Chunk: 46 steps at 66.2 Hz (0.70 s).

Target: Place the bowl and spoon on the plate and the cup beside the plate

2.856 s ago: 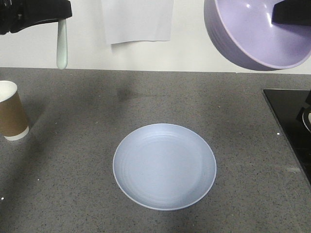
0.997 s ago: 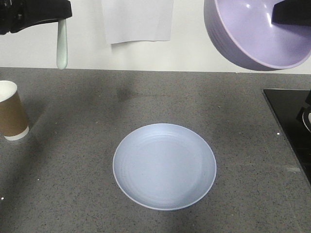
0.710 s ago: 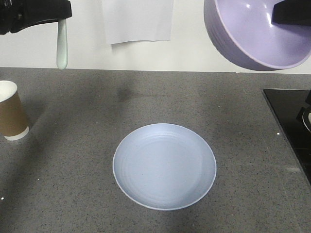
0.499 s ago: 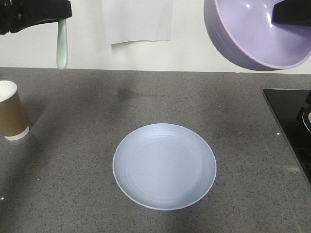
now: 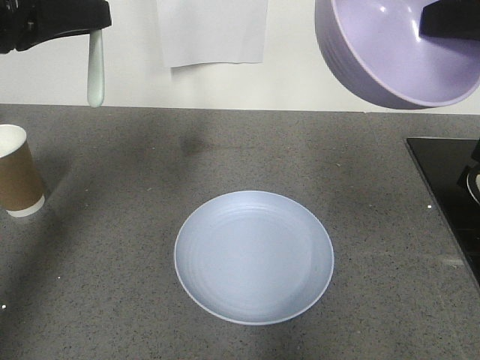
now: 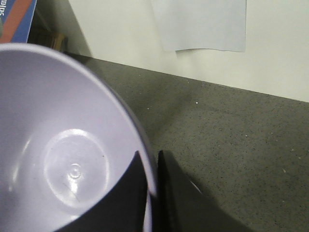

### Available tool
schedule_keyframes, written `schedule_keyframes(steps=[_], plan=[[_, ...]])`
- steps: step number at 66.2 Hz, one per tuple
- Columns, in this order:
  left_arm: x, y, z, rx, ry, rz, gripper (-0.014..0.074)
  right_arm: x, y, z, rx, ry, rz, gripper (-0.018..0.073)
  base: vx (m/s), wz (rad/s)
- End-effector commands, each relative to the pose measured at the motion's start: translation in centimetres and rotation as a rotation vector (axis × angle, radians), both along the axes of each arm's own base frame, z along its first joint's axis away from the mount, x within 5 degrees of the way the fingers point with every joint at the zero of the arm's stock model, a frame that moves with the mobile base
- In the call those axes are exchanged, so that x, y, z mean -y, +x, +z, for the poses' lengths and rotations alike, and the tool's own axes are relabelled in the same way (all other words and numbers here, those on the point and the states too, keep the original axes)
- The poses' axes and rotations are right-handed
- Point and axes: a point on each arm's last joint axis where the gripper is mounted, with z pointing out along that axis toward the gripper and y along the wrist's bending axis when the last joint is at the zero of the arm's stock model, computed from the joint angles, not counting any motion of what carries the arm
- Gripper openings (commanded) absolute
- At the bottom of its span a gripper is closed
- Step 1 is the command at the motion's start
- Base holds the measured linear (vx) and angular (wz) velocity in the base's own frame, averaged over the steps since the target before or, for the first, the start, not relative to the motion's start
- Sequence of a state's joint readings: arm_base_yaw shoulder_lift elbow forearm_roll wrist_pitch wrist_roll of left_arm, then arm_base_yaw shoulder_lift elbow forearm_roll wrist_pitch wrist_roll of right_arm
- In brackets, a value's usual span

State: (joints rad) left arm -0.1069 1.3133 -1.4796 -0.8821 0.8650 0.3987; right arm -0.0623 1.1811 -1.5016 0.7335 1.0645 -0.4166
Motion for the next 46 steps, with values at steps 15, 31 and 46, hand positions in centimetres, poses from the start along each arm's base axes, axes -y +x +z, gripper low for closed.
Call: schedule_keyframes(steps=[15, 31, 46], plan=[[-0.13, -1.01, 2.01, 0.07, -0.07, 0.017, -0.0006, -0.09, -0.81, 1.83, 0.094, 0.051, -0.015, -0.001, 0.0, 0.0], [-0.13, -1.01, 2.01, 0.07, -0.07, 0.017, -0.0006, -0.09, -0.81, 1.83, 0.094, 0.051, -0.015, -0.001, 0.0, 0.0], [-0.13, -1.01, 2.01, 0.07, -0.07, 0.017, -0.0006, -0.09, -0.81, 1.83, 0.094, 0.051, -0.015, -0.001, 0.0, 0.0]])
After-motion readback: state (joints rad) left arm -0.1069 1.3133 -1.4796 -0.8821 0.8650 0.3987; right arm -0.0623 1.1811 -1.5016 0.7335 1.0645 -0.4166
